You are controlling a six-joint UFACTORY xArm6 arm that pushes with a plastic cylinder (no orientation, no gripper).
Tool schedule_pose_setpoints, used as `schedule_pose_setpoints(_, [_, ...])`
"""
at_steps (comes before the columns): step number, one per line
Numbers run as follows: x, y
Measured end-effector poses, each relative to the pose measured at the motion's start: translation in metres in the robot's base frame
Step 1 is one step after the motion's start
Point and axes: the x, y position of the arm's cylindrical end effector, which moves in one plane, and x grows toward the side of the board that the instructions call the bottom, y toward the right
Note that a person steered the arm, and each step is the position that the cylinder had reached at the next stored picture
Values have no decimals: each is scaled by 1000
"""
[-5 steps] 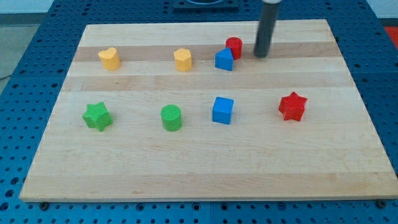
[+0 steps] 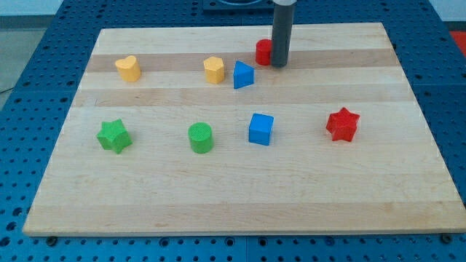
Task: Push the red circle towards the top center of the board
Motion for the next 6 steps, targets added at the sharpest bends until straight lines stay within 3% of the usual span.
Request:
schedule_pose_setpoints(2, [-3,-106])
schedule_pose_setpoints(4, [-12,-23])
schedule_pose_setpoints(6, [-35,-92])
